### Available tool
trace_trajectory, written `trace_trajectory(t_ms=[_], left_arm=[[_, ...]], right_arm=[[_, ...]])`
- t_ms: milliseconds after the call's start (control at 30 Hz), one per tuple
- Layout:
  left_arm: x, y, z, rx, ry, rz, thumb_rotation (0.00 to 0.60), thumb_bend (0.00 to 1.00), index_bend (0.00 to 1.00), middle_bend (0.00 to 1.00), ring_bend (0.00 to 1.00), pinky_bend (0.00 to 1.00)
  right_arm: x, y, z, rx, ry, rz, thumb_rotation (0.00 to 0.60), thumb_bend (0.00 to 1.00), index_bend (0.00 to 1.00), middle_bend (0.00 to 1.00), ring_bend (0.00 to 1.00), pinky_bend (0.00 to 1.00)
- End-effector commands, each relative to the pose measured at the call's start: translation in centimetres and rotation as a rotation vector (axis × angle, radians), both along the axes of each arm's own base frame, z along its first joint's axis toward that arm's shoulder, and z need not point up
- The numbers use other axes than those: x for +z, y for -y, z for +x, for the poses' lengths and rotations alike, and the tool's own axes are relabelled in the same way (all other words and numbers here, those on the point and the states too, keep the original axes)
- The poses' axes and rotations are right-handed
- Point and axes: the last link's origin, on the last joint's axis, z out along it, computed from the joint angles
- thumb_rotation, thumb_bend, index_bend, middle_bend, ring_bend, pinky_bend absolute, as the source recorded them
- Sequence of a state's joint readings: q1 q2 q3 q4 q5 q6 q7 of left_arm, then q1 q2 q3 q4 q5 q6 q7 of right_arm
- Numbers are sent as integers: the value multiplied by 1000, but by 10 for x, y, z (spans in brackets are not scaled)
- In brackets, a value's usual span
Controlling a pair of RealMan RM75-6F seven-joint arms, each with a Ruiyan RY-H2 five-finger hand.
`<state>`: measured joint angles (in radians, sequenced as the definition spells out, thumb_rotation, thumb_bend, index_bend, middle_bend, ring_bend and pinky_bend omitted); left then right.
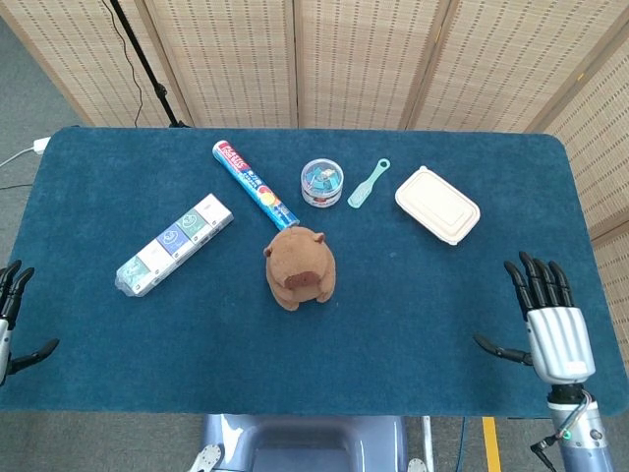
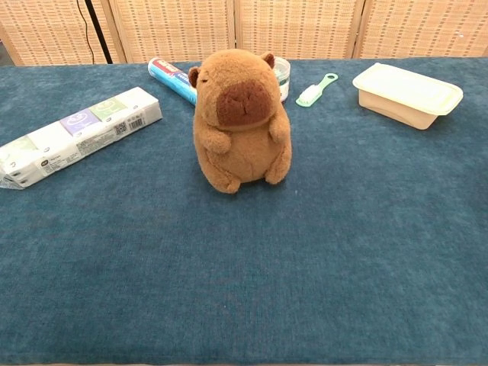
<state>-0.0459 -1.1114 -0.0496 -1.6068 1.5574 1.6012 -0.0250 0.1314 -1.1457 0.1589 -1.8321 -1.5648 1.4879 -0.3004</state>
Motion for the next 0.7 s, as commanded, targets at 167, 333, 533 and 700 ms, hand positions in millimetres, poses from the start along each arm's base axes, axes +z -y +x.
trace_trajectory(t_ms=[167,333,533,700], left_arm=[[0,-1,0,1,-2,2,600,0,0,0,0,0],[0,-2,0,4,-5,-1,600,0,0,0,0,0],[2,-3,-1,9,1,-1,600,0,0,0,0,0],[3,-4,-2,12,5,-4,600,0,0,0,0,0]], right_arm=[[-11,36,40,36,33,66,326,0,29,0,0,0],[-33,60,72,36,31,145,329,0,27,0,0,0],[-62,89,109,38,30,198,326,0,10,0,0,0],[-87,112,145,48,59,244,325,0,29,0,0,0]])
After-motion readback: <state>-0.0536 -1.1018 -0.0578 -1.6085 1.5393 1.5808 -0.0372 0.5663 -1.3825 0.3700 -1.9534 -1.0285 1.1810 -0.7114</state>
